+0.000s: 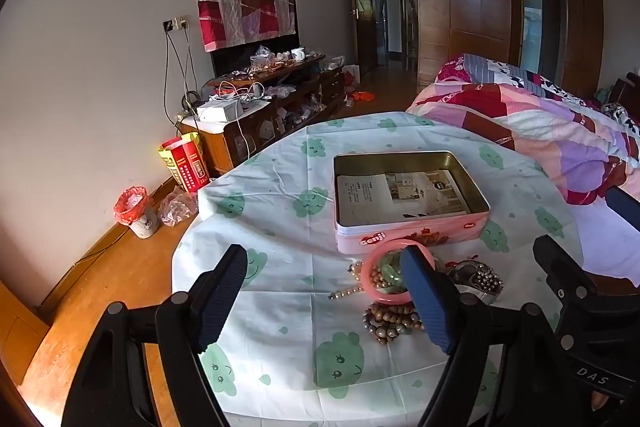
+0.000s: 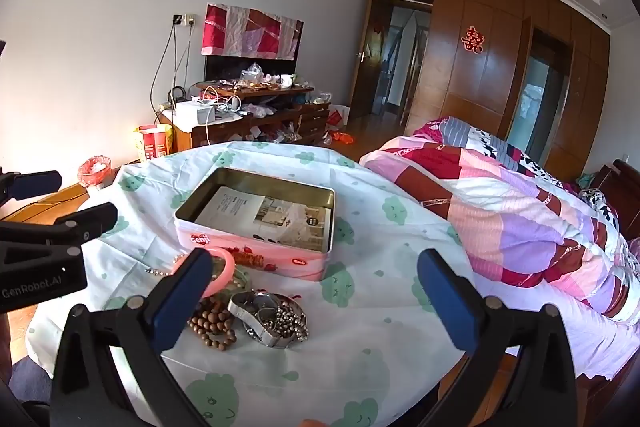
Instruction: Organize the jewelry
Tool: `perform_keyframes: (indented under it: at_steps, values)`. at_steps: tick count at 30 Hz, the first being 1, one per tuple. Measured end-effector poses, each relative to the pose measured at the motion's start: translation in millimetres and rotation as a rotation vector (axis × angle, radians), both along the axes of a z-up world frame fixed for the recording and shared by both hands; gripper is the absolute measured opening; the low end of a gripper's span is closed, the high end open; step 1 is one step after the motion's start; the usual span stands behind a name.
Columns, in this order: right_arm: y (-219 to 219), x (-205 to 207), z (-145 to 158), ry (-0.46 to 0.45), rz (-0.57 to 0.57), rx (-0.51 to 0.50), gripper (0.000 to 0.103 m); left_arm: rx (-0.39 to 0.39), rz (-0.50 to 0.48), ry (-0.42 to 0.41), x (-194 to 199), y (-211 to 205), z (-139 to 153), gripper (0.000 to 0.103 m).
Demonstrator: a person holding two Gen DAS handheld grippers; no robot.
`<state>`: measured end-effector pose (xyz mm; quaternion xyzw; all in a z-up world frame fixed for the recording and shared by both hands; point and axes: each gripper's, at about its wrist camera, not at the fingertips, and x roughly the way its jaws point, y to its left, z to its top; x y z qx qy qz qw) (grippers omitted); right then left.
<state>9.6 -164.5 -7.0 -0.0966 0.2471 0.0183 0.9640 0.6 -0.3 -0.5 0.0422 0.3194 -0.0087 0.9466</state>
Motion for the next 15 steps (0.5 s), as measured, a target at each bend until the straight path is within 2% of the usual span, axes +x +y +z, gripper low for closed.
perform_keyframes:
  at_steps: [15]
  values:
    - [7.0,-1.5,-4.3,0.007,0.010,0.004,0.103,0.008,0.011,-0.011,-3.0,-6.1,-1.8,0.079]
